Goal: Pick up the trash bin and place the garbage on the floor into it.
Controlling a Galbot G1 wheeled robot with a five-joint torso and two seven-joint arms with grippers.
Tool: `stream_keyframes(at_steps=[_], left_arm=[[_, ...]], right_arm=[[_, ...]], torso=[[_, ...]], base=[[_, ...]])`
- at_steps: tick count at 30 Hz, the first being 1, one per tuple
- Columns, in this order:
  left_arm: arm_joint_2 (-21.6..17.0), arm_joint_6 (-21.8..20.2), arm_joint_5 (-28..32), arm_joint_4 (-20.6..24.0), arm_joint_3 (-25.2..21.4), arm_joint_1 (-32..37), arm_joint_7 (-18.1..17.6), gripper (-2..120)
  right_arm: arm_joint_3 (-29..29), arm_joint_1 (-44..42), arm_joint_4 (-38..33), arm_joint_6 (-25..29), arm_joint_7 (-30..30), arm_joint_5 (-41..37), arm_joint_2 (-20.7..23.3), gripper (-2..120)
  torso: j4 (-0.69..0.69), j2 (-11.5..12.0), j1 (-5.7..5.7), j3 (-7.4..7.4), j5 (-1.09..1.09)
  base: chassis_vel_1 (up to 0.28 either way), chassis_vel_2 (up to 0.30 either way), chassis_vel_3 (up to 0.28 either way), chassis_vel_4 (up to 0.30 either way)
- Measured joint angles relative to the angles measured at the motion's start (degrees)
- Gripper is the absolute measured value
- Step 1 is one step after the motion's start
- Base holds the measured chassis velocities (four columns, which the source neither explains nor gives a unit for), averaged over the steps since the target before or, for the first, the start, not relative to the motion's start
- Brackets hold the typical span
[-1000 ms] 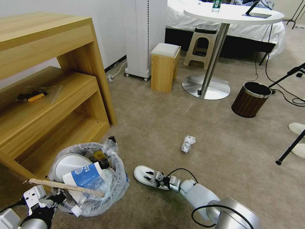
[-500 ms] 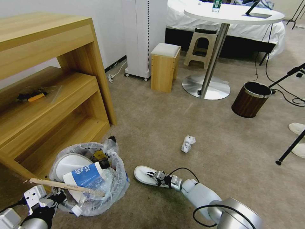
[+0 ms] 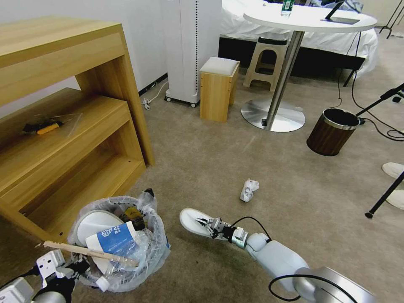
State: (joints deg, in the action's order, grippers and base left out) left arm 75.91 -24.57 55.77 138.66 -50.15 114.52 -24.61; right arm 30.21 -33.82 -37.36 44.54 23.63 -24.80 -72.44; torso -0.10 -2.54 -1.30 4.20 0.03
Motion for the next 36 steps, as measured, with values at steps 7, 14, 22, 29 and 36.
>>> stream_keyframes(at_steps=[7,14,22,29,36], left_arm=[[0.4,0.0,-1.9,-1.6,1.1,-0.1,0.7,0],[0.4,0.0,-2.1,-2.2,0.8,-0.3,0.9,0],[1.6,0.2,-3.3,-2.6,0.8,-0.3,1.4,0],[2.3,0.3,-4.2,-2.9,1.0,-0.6,1.7,0],[1.4,0.7,-4.4,-3.7,1.0,-1.2,2.2,0]], right_arm=[[1.2,-0.6,-14.6,-2.2,-3.0,-3.0,9.9,0],[3.1,0.7,-25.8,-4.1,-7.0,-4.9,16.1,0],[6.0,2.9,-37.6,-5.7,-9.4,-7.8,19.0,0],[9.4,5.7,-45.0,-7.0,-11.6,-9.9,19.8,0],[10.7,8.8,-48.8,-8.1,-13.5,-12.6,19.4,0]], torso=[[-0.02,0.0,0.00,0.00,-0.02],[-0.02,0.0,0.00,0.00,-0.02],[-0.01,0.0,0.00,0.00,-0.02],[-0.01,0.0,0.00,0.00,-0.03],[-0.01,0.0,0.00,0.00,-0.03]], base=[[0.000,0.000,0.000,0.000],[0.000,0.000,0.000,0.000],[0.000,0.000,0.000,0.000],[0.000,0.000,0.000,0.000],[0.000,0.000,0.000,0.000]])
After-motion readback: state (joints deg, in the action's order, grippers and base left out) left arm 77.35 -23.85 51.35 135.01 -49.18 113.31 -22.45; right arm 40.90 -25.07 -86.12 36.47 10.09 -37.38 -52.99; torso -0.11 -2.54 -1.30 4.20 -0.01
